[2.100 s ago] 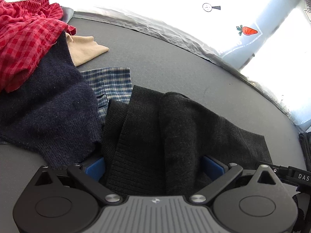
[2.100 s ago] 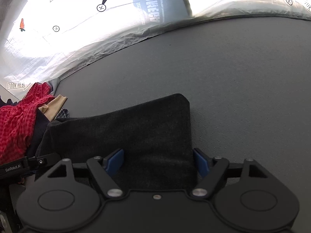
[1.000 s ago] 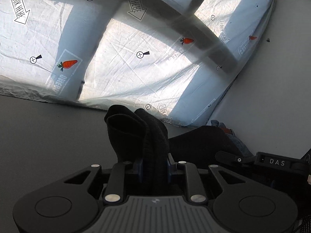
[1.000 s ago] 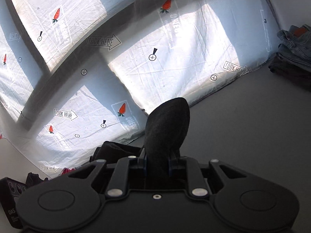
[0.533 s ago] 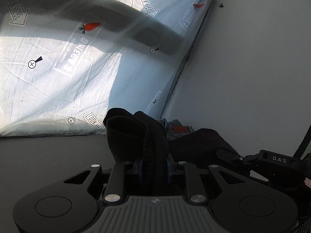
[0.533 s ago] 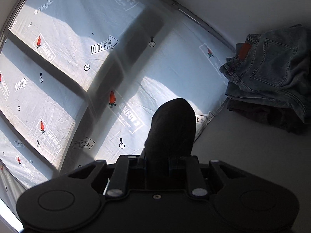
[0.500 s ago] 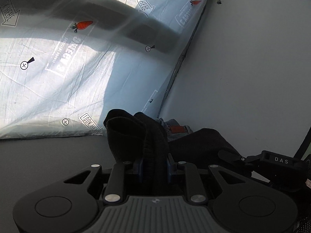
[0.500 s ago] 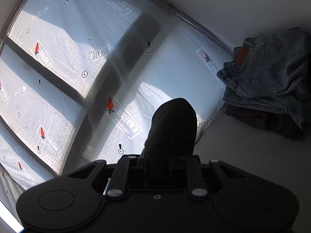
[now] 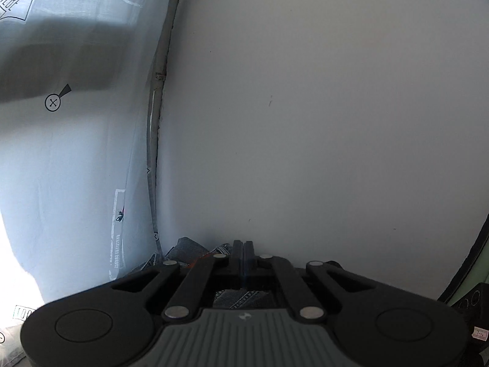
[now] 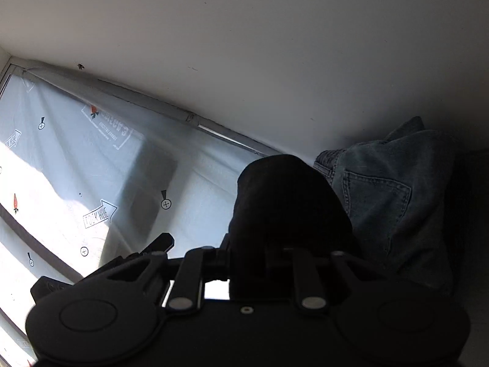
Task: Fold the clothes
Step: 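Lift the folded sweater with both grippers toward the jeans stack, then lower the sweater onto the jeans stack and open both grippers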
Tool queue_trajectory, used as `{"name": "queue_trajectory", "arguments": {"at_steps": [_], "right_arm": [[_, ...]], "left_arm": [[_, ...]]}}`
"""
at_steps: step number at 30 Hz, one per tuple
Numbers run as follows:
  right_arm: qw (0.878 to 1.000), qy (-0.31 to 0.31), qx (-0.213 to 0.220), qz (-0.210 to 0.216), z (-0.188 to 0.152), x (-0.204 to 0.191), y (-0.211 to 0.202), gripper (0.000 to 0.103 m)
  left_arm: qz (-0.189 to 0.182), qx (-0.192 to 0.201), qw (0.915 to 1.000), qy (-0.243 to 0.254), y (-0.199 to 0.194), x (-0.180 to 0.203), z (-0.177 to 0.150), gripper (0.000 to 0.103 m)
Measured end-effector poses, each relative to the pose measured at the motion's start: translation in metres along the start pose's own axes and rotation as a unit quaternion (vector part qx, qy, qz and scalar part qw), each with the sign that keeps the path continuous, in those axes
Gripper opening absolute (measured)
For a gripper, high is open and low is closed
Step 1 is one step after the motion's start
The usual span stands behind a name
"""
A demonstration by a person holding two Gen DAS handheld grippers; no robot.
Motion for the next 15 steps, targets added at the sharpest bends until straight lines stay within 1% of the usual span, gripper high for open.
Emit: {"name": "queue_trajectory", "arguments": {"at_steps": [1, 2, 3, 5, 6, 7, 8, 9, 10, 11, 12, 13, 15], "right_arm": [[1.0, -0.012, 0.007, -0.02, 0.004, 0.008, 0.008, 0.019], [0.999, -0.02, 0.013, -0.037, 0.008, 0.016, 0.016, 0.019], [0.999, -0.016, 0.017, -0.044, 0.013, 0.023, 0.021, 0.019], [0.998, -0.022, 0.028, -0.058, 0.02, 0.033, 0.027, 0.019], [0.997, -0.027, 0.031, -0.065, 0.023, 0.036, 0.028, 0.019], [0.997, -0.028, 0.031, -0.07, 0.026, 0.039, 0.028, 0.019], [0.996, -0.024, 0.031, -0.074, 0.029, 0.042, 0.028, 0.019], [0.996, -0.023, 0.03, -0.079, 0.032, 0.045, 0.028, 0.019], [0.996, -0.026, 0.03, -0.086, 0.034, 0.047, 0.027, 0.019], [0.995, -0.03, 0.029, -0.093, 0.035, 0.049, 0.027, 0.019], [0.994, -0.034, 0.028, -0.098, 0.037, 0.051, 0.027, 0.019], [0.994, -0.037, 0.027, -0.102, 0.038, 0.053, 0.028, 0.019], [0.993, -0.037, 0.027, -0.107, 0.04, 0.059, 0.028, 0.019]], "left_arm": [[0.0, -0.014, 0.9999, 0.006, 0.019, -0.003, -0.005, 0.0], [0.0, -0.028, 0.9996, -0.002, 0.035, -0.008, -0.015, 0.0], [0.0, -0.039, 0.9991, -0.017, 0.05, -0.013, -0.028, 0.003], [0.002, -0.067, 0.9964, -0.053, 0.069, -0.024, -0.062, 0.005], [0.004, -0.083, 0.9941, -0.07, 0.076, -0.031, -0.082, 0.011], [0.008, -0.101, 0.9912, -0.085, 0.08, -0.037, -0.102, 0.024], [0.015, -0.116, 0.9882, -0.099, 0.081, -0.04, -0.12, 0.031], [0.021, -0.129, 0.9846, -0.115, 0.08, -0.043, -0.14, 0.042], [0.025, -0.138, 0.981, -0.134, 0.078, -0.047, -0.159, 0.049], [0.027, -0.14, 0.9788, -0.147, 0.076, -0.05, -0.173, 0.052], [0.029, -0.137, 0.9772, -0.16, 0.075, -0.053, -0.183, 0.062], [0.031, -0.135, 0.9754, -0.172, 0.074, -0.056, -0.194, 0.076], [0.032, -0.126, 0.9743, -0.184, 0.073, -0.059, -0.208, 0.088]]}}
Point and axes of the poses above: each gripper's, at about its wrist camera, not at the fingertips, and y roughly the way its jaws point, x to its right, z to its top, the point moved 2 cm from there along y, roughly the way its jaws point, and after that the axes turned 9 degrees about y, right-handed, at the moved point
